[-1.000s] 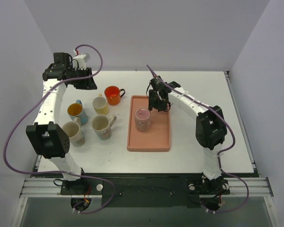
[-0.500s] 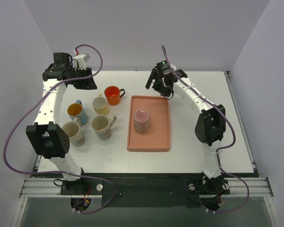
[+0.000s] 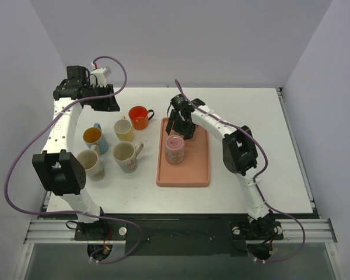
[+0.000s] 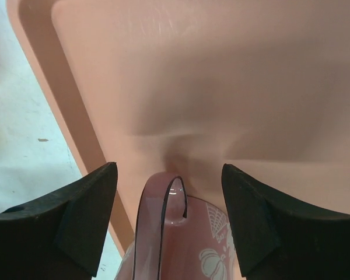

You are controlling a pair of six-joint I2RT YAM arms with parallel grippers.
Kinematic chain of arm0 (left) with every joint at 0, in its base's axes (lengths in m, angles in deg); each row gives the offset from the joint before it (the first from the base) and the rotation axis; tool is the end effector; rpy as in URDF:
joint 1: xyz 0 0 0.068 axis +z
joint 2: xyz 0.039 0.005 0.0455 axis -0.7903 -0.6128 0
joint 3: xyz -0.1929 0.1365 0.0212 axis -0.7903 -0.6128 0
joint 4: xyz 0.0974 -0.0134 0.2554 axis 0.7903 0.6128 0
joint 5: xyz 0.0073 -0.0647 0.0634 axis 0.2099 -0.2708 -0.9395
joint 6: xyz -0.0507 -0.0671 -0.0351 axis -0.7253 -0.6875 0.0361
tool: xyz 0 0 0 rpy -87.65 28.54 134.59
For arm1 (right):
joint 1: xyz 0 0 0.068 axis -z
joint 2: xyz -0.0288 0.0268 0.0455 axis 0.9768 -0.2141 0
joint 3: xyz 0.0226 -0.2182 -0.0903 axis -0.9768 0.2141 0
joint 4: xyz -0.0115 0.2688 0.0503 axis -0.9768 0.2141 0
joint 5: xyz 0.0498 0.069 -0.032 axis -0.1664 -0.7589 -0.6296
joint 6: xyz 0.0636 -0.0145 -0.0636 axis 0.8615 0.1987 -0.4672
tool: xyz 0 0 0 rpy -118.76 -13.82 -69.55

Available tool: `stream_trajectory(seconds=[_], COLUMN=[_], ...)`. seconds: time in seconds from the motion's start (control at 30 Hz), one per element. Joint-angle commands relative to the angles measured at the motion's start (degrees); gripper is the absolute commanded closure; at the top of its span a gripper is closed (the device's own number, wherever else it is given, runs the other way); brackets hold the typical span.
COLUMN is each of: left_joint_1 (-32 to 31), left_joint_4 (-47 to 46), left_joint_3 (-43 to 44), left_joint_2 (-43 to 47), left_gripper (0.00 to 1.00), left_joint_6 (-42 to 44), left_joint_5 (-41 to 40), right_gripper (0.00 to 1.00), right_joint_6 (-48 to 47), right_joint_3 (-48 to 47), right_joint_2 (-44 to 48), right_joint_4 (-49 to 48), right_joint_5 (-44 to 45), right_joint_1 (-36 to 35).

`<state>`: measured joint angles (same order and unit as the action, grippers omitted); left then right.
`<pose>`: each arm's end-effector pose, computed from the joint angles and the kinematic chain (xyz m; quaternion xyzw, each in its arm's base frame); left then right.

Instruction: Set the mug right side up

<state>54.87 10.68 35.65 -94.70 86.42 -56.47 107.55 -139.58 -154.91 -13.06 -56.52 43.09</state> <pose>0.4108 -0.0187 0.2965 0.1008 0.9100 -0.2000 0.3489 0.4317 0.3032 0.1388 0.0890 0.9444 0.2266 0.2208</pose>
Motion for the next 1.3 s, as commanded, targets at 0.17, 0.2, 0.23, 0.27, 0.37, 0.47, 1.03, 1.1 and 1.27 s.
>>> stream_trajectory(seconds=[0.17,0.2,0.23,0.27,0.37,0.47,1.03,1.1,1.27], left_joint_1=[-0.11,-0.11,-0.11,-0.11,-0.11,-0.19,-13.98,-15.48,-16.63], left_joint_4=[-2.77,-2.77,-2.68,-2.59,-2.59,-2.50,17.46,11.84,2.68], left_joint_3=[0.11,0.20,0.38,0.47,0.64,0.55,12.08,8.39,4.59], left_joint_2=[2.34,2.34,2.25,2.25,2.34,2.60,-4.78,-3.03,-1.97], left_gripper=[0.49,0.49,0.49,0.49,0.49,0.49,0.46,0.46,0.45], left_joint_6=[0.06,0.06,-0.03,-0.03,-0.03,0.15,13.15,12.46,7.44], left_joint_5=[0.82,0.82,0.82,0.82,0.82,1.51,28.95,28.24,27.53], right_gripper=[0.72,0.76,0.85,0.90,1.00,1.00,1.00,1.00,1.00], right_joint_6=[-0.86,-1.04,-1.04,-1.21,-1.56,-3.23,-19.67,-20.63,-20.64], right_joint_3=[-0.17,-0.52,-0.61,-0.61,0.00,0.35,22.85,22.94,24.42], right_joint_2=[2.63,2.63,2.89,3.07,5.35,9.29,33.48,33.22,31.02], right_joint_4=[5.19,5.28,5.28,5.28,5.19,3.44,-23.29,-21.98,-19.50], right_joint_5=[-0.11,-0.73,-1.78,-2.05,-2.84,-4.24,-1.27,0.93,1.12], right_joint_1=[-0.96,-0.96,-0.96,-0.88,-0.44,0.09,-0.35,-0.26,0.09])
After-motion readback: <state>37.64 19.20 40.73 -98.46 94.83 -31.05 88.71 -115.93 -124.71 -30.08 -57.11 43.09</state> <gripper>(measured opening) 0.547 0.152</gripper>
